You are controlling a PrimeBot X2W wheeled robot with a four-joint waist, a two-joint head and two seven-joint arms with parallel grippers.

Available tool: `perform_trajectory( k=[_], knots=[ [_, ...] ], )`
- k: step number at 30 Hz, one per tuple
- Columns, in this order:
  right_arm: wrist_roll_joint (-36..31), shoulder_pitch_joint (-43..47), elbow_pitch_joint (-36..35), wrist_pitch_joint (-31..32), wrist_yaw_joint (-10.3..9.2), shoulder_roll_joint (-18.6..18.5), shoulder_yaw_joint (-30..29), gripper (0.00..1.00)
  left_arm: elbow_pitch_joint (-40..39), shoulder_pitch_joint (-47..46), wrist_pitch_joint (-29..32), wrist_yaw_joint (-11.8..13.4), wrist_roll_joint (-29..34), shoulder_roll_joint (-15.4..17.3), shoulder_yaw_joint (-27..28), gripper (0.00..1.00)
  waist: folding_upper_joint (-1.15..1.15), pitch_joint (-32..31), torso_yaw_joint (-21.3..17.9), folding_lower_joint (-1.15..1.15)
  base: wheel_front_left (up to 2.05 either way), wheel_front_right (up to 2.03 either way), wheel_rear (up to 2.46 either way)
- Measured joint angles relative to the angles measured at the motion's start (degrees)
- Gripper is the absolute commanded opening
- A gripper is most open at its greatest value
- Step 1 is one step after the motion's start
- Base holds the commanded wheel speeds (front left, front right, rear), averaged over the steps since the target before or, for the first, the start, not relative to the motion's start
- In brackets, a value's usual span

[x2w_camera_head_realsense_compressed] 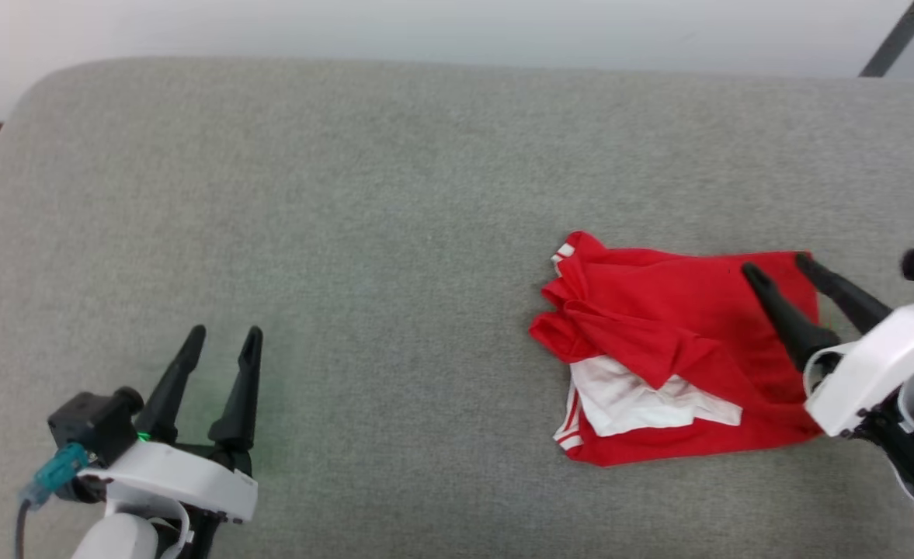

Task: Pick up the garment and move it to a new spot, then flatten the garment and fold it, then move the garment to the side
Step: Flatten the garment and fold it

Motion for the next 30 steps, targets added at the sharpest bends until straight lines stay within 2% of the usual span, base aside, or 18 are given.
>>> perform_trajectory(
  k=[4, 16, 24, 30],
  knots=[
    [-1.2, 1.5, 2.1, -6.1, 0.00, -1.4, -0.4, 1.00, 1.0, 0.7, 0.0, 0.0, -0.6, 0.3, -0.6, 1.00, 0.00, -1.6, -1.2, 0.00, 0.00, 0.00, 0.00],
    [-5.7, 6.3, 12.0, -26.3, 0.00, -0.5, -1.9, 1.00, 2.3, 2.9, 0.0, 0.0, 0.5, -0.4, 1.1, 1.00, 0.00, -5.5, -2.7, 0.00, 0.00, 0.00, 0.00],
    [-10.6, 10.1, 12.1, -30.8, 0.00, 1.1, -5.1, 1.00, -1.4, 6.7, 0.0, 0.0, 3.8, -2.0, 4.0, 1.00, 0.00, -7.2, -1.7, 0.00, 0.00, 0.00, 0.00],
    [-12.6, 15.0, 8.5, -30.2, 0.00, 2.9, -9.2, 1.00, -4.2, 10.4, 0.0, 0.0, 5.7, -2.9, 6.0, 1.00, 0.00, -9.0, -0.4, 0.00, 0.00, 0.00, 0.00]
  ],
)
